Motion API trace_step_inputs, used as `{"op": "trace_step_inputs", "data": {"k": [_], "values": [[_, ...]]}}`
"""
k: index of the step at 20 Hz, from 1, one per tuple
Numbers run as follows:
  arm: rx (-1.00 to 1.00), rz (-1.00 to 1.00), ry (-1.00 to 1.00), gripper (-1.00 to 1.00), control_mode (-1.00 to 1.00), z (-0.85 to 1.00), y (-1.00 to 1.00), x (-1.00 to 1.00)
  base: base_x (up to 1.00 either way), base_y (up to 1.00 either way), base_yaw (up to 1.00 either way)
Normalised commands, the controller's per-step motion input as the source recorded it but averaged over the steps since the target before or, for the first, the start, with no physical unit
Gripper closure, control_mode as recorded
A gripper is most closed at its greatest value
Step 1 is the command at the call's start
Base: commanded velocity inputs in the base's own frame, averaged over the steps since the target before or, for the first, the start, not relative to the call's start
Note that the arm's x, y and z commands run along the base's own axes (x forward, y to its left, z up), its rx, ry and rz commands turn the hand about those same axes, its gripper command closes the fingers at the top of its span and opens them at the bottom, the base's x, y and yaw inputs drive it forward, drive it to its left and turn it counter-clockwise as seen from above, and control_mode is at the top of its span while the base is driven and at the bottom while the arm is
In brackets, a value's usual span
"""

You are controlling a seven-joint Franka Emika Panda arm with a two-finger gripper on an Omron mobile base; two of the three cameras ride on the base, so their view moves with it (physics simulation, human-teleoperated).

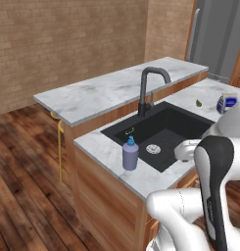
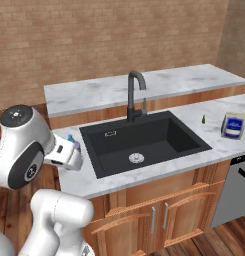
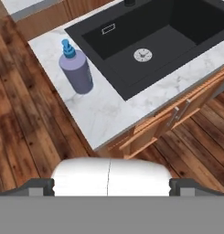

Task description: Open the cabinet. Pick the soap dispenser and place it next to the sink. Then close the cabinet.

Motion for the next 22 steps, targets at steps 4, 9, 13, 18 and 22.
{"op": "trace_step_inputs", "data": {"k": [4,9,13,18,22], "values": [[0.00,-0.06,0.00,-1.00,-1.00,0.17,0.00,-0.41,0.00,0.00,0.00],[0.00,-0.02,0.00,-1.00,-1.00,0.09,0.00,-0.29,0.00,0.00,0.00],[-0.01,0.00,0.00,-1.00,-1.00,0.00,0.00,-0.05,0.00,0.00,0.00],[0.00,0.00,0.00,-1.00,-1.00,0.00,0.00,0.00,0.00,0.00,0.00],[0.00,0.00,0.00,-1.00,-1.00,0.00,0.00,0.00,0.00,0.00,0.00]]}}
